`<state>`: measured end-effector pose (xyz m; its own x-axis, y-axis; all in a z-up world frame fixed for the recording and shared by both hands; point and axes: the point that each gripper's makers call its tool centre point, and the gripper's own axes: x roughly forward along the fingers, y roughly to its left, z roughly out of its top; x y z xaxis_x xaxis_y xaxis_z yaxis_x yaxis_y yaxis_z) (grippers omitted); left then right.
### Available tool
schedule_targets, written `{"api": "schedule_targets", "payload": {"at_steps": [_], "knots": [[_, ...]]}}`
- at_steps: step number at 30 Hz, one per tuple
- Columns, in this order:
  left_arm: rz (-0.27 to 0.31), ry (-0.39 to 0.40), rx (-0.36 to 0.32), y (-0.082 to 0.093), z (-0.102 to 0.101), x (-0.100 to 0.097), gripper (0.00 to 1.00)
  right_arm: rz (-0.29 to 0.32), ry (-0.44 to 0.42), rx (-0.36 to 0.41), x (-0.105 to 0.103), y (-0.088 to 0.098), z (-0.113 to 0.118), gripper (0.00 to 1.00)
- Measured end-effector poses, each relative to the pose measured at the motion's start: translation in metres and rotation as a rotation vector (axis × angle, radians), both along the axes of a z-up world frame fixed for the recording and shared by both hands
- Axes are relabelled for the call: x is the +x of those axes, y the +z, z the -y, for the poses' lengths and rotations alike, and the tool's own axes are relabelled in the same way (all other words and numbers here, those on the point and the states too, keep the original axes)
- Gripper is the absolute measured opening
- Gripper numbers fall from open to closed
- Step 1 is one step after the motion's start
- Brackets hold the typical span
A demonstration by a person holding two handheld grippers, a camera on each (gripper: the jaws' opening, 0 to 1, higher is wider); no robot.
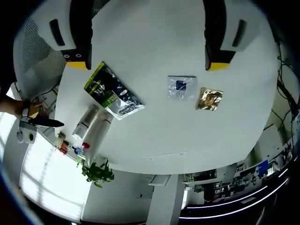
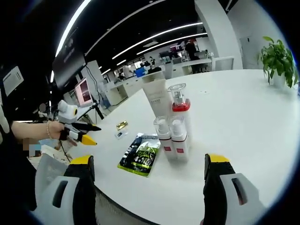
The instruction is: Arrange the skincare products in the storage area until every visible bottle or jar stands upright without overlapping.
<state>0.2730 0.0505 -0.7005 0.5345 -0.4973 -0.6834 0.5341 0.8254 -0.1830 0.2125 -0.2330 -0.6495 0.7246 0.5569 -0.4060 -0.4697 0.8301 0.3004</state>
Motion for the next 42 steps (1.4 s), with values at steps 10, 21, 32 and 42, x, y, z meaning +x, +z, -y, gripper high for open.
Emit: {"api": "schedule_targets", "payload": {"at_steps": [10,21,32,42], "knots": [[-0.037,-0.036,0.064,-0.017,-0.007,0.023,0.85,-0.005,-0.011,-0.002,0.001,-0.001,0.002,0.97],[-0.068,-0.078,0.14,-0.038,-0.012,0.046,0.75,-0.01,-0.022,-0.007,0.002,-0.003,0.004,0.97],[-0.108,-0.124,0.182,-0.052,-0.008,0.058,0.67,-0.02,-0.032,-0.002,0.003,-0.005,0.006,0.97],[-0.111,-0.148,0.234,-0.062,-0.009,0.071,0.53,-0.031,-0.04,0.001,0.003,-0.007,0.007,0.96]]}}
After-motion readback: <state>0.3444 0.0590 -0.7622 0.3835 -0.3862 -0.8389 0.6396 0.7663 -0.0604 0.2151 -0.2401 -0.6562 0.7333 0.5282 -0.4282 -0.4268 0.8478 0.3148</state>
